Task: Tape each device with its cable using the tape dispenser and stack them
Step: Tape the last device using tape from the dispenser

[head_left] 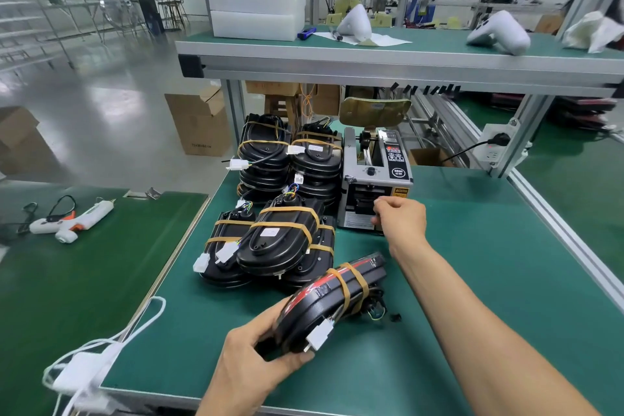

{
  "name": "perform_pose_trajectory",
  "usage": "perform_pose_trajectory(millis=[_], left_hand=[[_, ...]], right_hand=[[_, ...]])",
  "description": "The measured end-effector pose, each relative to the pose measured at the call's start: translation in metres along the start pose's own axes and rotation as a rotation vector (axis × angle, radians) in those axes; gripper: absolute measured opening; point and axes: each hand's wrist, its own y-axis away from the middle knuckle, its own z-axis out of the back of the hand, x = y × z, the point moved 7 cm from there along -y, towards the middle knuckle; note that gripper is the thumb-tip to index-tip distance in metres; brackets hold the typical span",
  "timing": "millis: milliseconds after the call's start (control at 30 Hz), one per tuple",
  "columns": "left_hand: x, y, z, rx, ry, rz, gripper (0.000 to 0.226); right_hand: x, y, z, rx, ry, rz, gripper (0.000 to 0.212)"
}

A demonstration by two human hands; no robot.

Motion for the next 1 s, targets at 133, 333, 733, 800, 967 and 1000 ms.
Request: perform_pose_trajectory(millis=[133, 333, 733, 800, 967, 1000], left_hand=[[-0.004, 0.000, 0.000, -0.002, 0.006, -0.013, 0.077], [-0.003, 0.001, -0.001, 0.001, 0.021, -0.020, 0.077], [0.005, 0.000, 0.001, 0.014, -0.003, -0.017, 0.078], [0.008, 0.000, 0.000, 0.020, 0.003, -0.011, 0.077], [0.008, -0.001, 0.000, 0.024, 0.004, -0.014, 0.076], [0.008, -0.001, -0.001, 0.029, 0.001, -0.015, 0.076]], right_hand=[[0.002, -0.005, -0.006, -0.047, -0.042, -0.047, 0.020], [-0.005, -0.010, -0.012, -0.113, -0.162, -0.189, 0.008], [-0.017, -0.021, -0.026, -0.185, -0.317, -0.326, 0.018], [-0.015, -0.017, -0.023, -0.171, -0.290, -0.327, 0.014], [-0.014, 0.021, -0.005, 0.125, -0.239, -0.349, 0.007], [-0.010, 0.034, 0.002, 0.196, -0.228, -0.315, 0.007]])
